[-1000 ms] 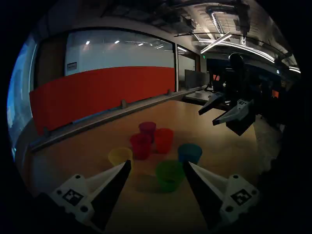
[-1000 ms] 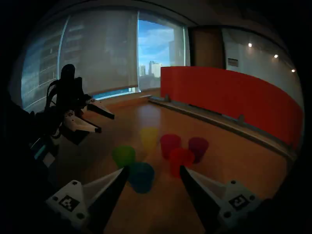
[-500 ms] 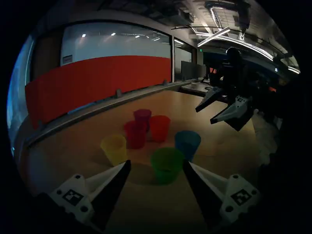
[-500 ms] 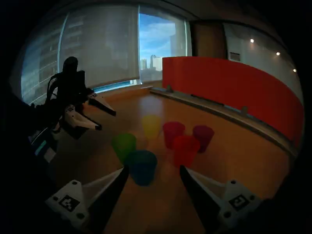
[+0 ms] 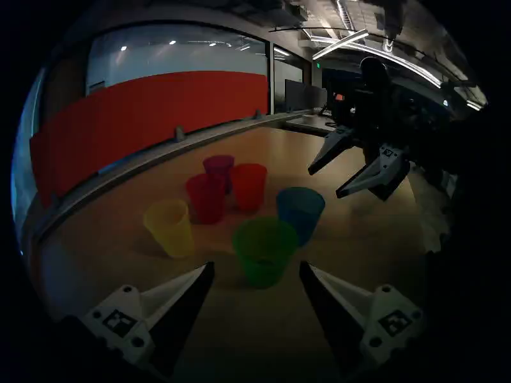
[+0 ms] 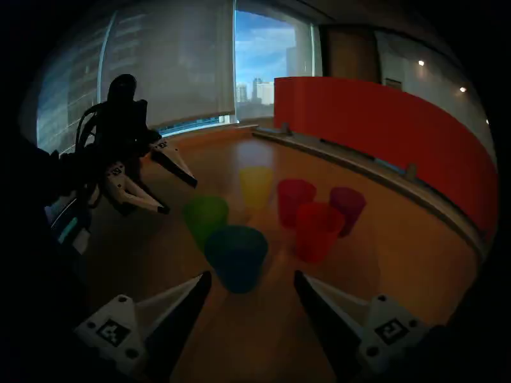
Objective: Pour water
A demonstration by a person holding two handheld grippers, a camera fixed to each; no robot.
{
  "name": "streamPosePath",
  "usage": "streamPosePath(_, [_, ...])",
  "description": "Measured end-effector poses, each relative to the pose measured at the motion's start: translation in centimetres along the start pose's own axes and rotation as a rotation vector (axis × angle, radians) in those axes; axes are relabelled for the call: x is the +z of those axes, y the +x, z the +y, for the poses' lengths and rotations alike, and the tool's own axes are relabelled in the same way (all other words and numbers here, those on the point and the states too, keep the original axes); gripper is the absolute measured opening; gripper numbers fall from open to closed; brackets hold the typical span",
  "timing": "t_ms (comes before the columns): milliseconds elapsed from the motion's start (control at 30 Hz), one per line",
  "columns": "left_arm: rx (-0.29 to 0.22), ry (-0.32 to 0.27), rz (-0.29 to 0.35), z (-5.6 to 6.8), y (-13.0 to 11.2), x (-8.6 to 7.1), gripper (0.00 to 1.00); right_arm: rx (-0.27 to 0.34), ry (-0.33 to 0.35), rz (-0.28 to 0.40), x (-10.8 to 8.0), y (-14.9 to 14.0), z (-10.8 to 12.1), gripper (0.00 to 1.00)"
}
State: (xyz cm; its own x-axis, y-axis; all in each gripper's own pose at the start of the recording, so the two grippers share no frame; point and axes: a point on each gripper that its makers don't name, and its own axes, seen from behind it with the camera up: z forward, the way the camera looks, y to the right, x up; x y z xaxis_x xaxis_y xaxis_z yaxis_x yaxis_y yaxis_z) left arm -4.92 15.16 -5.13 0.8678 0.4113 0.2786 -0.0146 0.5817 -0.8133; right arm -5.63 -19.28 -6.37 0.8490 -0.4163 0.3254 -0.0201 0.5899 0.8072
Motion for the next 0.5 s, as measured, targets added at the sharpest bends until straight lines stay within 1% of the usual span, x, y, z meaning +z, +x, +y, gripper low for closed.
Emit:
streamPosePath(367, [0.026,-0.034,-0.047,0.6,-1.0,1.6,0.99,-0.046,0.026,-0.042,2.6,-0.8,-1.0,1.00])
streamPosePath(500, [0.024,-0.046,-0.067,0.8,-1.2,2.2,0.99,-0.055,0.034,-0.051,3.4,-0.9,-1.2,1.00])
